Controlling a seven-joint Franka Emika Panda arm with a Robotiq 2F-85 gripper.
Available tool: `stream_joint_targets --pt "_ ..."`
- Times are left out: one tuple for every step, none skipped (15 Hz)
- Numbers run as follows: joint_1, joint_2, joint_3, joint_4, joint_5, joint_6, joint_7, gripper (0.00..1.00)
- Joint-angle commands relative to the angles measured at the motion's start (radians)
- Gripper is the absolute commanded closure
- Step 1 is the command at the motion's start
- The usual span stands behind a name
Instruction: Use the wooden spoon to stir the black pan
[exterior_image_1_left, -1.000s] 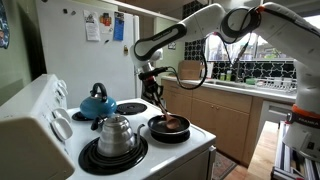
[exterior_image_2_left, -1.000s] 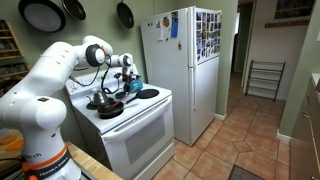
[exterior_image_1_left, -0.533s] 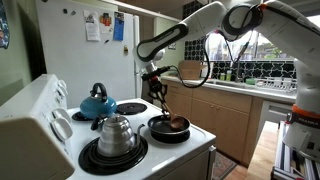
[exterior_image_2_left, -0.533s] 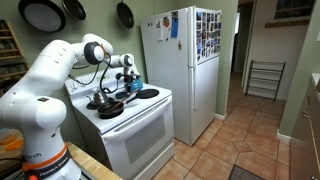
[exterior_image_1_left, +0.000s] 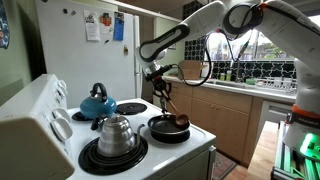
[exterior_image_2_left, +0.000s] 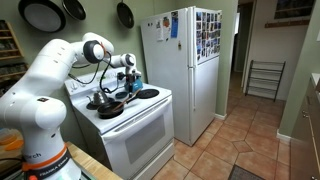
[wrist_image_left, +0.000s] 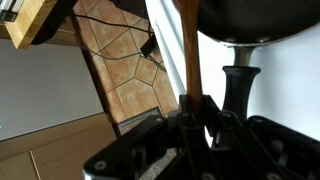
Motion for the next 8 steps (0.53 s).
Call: stream_joint_targets --pt "-0.008 0.004 0.006 0.004 -0.01 -0.015 0.027 0.96" --pt "-0.008 0.009 0.005 0.011 -0.011 -0.018 0.034 0.96" --pt "-0.008 0.014 0.005 0.019 -0.01 -0.014 0.041 0.96" --pt "-0.008 0.019 0.005 0.028 -0.01 -0.014 0.048 0.96" --pt "-0.006 0.025 0.004 0.039 -0.011 -0.018 0.058 0.96" --pt "-0.005 0.03 0.002 0.048 -0.014 -0.021 0.068 0.96" --pt "-0.005 0.037 -0.001 0.059 -0.018 -0.024 0.078 0.96" --pt "-0.004 0.043 -0.003 0.068 -0.023 -0.029 0.089 0.96"
